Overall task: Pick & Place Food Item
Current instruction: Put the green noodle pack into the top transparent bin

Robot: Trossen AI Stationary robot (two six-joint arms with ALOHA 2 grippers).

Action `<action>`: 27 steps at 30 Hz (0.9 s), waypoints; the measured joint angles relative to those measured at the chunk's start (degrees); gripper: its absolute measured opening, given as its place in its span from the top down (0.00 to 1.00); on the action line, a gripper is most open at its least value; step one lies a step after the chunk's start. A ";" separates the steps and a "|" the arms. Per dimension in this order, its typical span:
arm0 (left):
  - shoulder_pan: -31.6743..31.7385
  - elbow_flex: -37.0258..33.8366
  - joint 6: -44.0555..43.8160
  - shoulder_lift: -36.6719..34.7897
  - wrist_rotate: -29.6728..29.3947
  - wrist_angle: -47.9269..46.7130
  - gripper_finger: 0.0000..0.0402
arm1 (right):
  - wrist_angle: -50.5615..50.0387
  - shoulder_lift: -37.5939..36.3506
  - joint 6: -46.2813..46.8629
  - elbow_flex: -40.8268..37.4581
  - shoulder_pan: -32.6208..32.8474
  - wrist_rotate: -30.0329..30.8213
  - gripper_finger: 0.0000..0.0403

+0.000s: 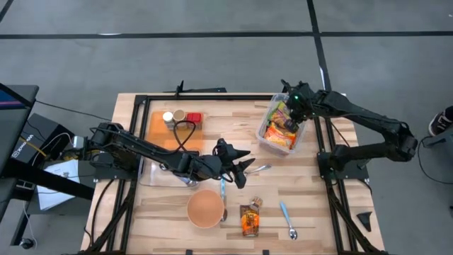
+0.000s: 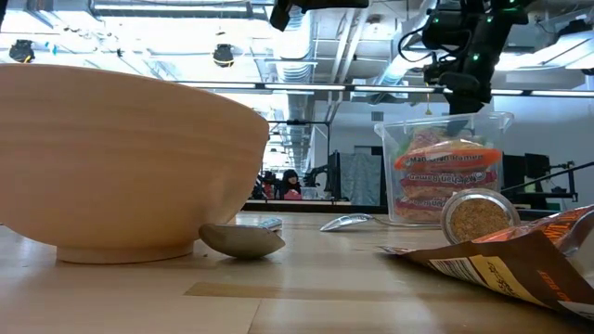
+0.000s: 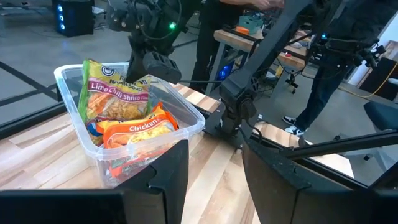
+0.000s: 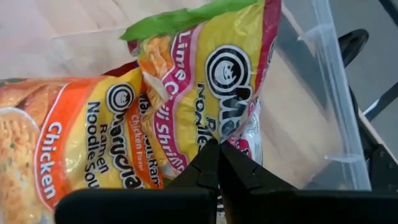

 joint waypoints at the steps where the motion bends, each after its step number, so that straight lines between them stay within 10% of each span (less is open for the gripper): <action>1: 0.00 0.00 -0.02 0.00 0.00 0.02 0.64 | 0.27 0.01 -0.05 0.00 -0.08 0.18 1.00; 12: -0.90 0.00 -1.39 0.00 1.35 0.02 0.64 | 3.58 5.42 -0.94 0.02 -1.39 1.95 0.98; 27: -2.38 0.00 -1.81 0.00 1.33 0.02 0.64 | 4.80 6.44 0.92 0.00 5.05 14.18 0.64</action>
